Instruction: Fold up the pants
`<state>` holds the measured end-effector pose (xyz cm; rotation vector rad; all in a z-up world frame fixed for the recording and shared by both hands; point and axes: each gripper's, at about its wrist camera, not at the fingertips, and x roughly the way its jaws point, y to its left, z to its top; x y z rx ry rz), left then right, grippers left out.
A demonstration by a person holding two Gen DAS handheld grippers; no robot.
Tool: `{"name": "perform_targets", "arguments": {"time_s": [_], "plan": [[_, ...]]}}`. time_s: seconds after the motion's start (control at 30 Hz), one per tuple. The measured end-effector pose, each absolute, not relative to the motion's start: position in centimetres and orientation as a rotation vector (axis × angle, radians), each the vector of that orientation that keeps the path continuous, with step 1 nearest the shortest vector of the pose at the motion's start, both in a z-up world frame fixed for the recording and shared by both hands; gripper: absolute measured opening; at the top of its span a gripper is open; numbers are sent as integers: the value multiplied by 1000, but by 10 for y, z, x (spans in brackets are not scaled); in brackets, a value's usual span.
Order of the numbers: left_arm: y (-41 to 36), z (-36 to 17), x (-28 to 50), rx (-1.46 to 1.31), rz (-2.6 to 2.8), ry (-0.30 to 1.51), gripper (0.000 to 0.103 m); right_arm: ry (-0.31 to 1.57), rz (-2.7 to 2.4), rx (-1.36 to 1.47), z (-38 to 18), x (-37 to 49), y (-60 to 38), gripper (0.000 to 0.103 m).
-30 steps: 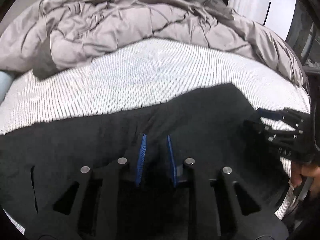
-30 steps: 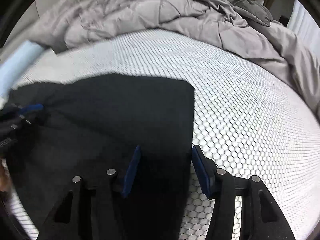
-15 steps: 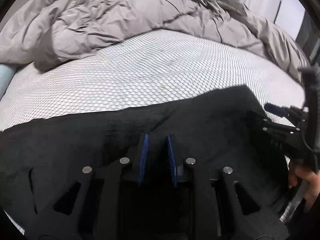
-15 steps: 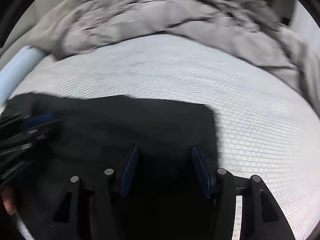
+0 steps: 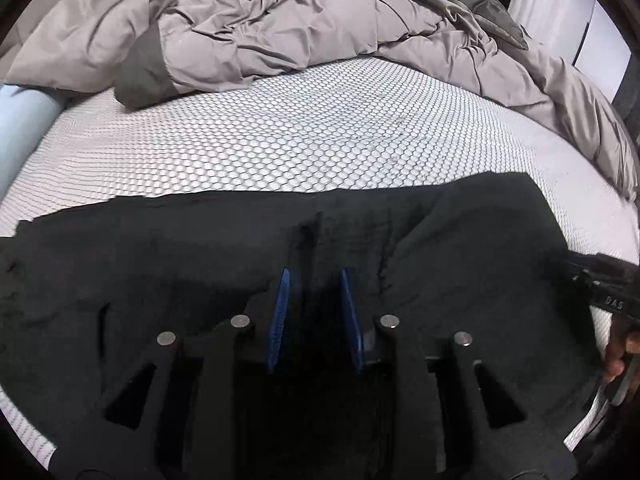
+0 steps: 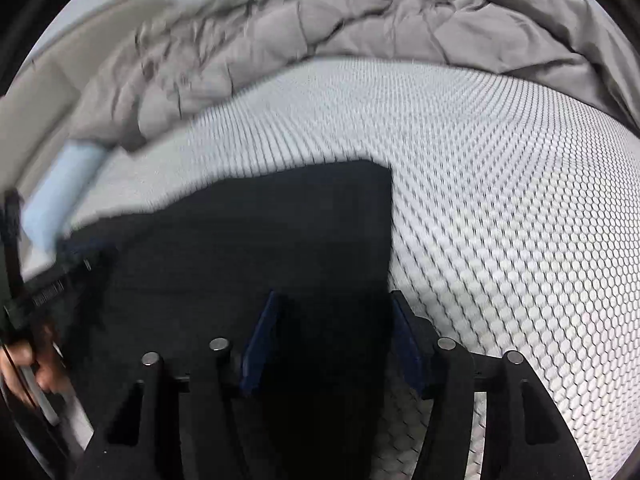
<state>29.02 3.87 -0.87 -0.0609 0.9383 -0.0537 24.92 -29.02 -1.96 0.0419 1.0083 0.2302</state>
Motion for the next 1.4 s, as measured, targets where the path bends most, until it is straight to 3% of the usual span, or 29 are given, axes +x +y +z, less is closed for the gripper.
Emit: {"name": "perform_targets", "arguments": {"time_s": [0.07,0.37,0.5,0.67,0.77,1.07,1.27,1.4], "plan": [[42,-6,279,-34,-31,922,25,1000,236,20,-17,239,-293,42],[28,10,183,-90,-139,844,25,1025,424,181,-27,164,-332,42],[-10,2,173,-16,-228,860,27,1021,515,111,-32,130,-319,42],[-19,-15,173,22,-220,903,29,974,516,65,-34,97,-320,26],[-11,-15,165,9,-220,905,35,958,512,8,-30,85,-318,25],[-4,-6,159,-9,-217,868,36,967,543,-3,-26,69,-335,26],[-83,12,166,18,-370,851,37,964,550,93,-27,73,-341,27],[-158,-4,166,182,-461,872,38,985,540,188,-30,83,-346,27]]}}
